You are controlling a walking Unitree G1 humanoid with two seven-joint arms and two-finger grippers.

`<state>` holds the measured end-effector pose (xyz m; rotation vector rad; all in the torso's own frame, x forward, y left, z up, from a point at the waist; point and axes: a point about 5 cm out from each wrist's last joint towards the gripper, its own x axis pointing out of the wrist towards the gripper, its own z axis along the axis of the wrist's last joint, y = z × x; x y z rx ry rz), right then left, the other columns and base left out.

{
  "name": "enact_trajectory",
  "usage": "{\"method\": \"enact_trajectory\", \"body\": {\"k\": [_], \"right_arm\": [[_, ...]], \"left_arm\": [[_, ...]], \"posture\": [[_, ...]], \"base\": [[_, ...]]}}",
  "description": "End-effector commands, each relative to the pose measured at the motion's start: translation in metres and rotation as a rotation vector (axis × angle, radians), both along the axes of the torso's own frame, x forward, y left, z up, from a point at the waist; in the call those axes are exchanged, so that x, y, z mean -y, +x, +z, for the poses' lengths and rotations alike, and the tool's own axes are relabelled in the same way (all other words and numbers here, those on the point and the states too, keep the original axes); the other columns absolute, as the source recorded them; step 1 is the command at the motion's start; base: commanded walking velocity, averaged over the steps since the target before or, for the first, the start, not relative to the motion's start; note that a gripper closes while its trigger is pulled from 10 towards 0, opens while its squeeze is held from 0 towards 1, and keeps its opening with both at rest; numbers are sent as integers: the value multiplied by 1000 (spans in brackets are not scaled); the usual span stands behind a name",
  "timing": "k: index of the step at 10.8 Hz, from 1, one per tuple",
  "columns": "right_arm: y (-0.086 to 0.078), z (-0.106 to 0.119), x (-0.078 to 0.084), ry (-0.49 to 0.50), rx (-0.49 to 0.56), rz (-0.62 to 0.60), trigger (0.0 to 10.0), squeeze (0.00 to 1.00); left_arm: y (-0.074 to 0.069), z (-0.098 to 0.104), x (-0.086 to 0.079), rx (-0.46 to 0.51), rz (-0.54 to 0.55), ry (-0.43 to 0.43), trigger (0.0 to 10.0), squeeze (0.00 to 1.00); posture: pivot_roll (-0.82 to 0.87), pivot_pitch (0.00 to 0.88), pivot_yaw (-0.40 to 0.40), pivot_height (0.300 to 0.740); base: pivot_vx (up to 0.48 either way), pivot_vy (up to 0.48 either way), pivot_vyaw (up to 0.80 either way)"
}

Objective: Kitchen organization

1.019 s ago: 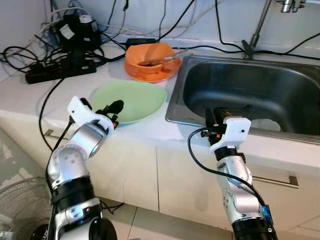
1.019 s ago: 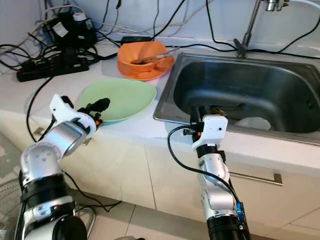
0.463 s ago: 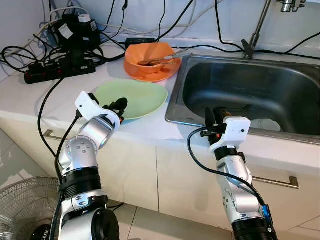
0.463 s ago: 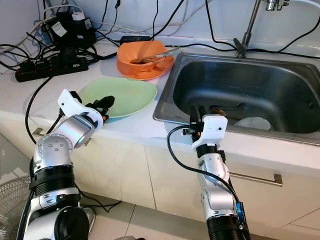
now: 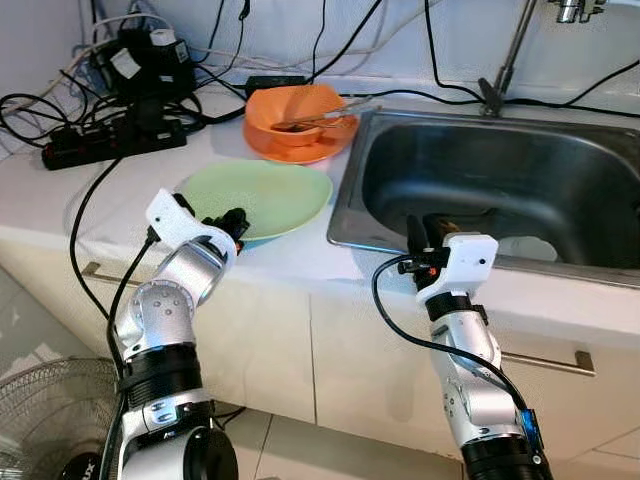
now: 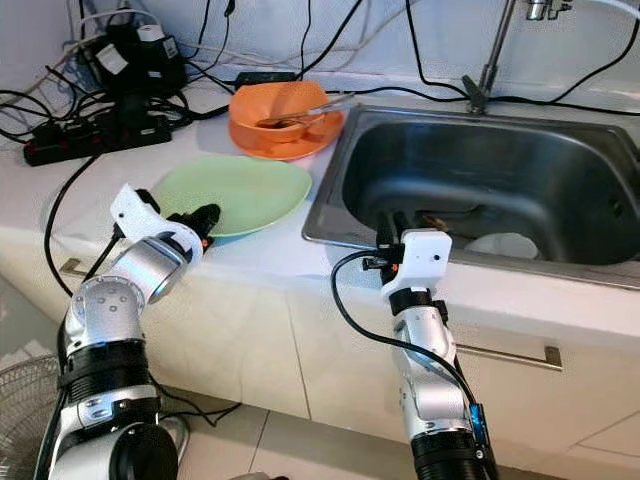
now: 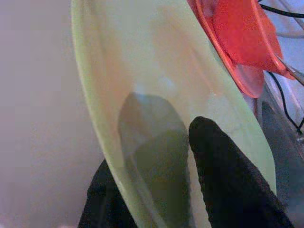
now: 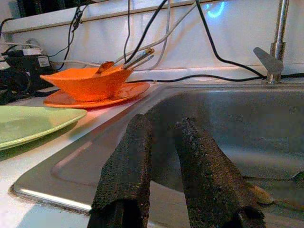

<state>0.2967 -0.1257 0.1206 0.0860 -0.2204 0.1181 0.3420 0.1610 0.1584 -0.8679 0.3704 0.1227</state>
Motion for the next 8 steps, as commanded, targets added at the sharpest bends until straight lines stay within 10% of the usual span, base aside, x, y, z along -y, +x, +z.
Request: {"method": "enact_trajectory", "body": {"k": [1,5,6,8], "right_arm": [[1,-8,-1,-7,-51,9,10000,0],[1,-8,-3,-10,-54,23,10000,0],[1,-8,-3,-11,-55,28,10000,0],[1,-9,-5,-12,-59,41,10000,0]], "left_arm": [[-4,-5,-5,-40,39,26,0,0],[-12,-7,-19,-89,168,87,0,0],[-15,-5,-23,-103,204,132,8275,0],[-22,-1,-30,-118,257,169,10000,0]], "posture": [[68,15,83,740],[72,14,79,740],[75,15,77,740],[81,17,74,740]], "base": [[0,0,0],[0,0,0],[0,0,0],[0,0,0]]}}
